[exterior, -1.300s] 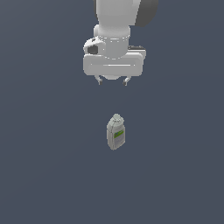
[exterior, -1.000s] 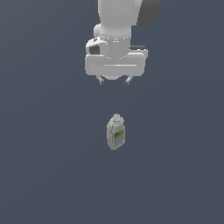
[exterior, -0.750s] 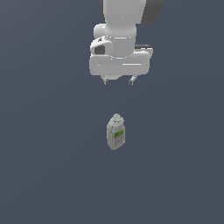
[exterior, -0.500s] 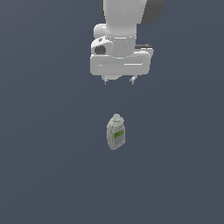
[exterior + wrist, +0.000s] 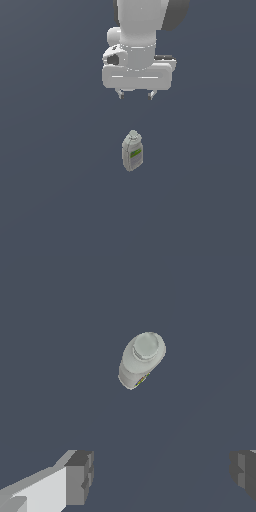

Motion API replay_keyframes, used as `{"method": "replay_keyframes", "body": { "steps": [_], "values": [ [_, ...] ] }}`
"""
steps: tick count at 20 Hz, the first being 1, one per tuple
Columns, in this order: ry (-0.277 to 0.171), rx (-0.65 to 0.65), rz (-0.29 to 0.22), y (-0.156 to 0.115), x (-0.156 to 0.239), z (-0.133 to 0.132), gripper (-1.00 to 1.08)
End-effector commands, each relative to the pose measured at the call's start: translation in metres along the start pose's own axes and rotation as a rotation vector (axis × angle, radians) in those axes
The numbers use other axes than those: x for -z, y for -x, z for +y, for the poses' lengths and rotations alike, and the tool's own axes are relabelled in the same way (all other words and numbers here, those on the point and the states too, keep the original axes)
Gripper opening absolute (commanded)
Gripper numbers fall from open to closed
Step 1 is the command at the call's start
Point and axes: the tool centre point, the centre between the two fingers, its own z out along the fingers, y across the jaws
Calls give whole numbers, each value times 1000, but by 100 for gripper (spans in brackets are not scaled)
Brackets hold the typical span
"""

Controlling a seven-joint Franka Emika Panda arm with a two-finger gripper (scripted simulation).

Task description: Pick up the object and move it to a goal position.

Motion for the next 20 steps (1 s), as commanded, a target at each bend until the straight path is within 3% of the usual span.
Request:
{"method": "replay_keyframes", "body": {
  "steps": [1, 20],
  "values": [
    [0, -43, -2, -5, -2, 0, 100],
    [14, -522, -18, -55, -29, 0, 100]
  ]
}}
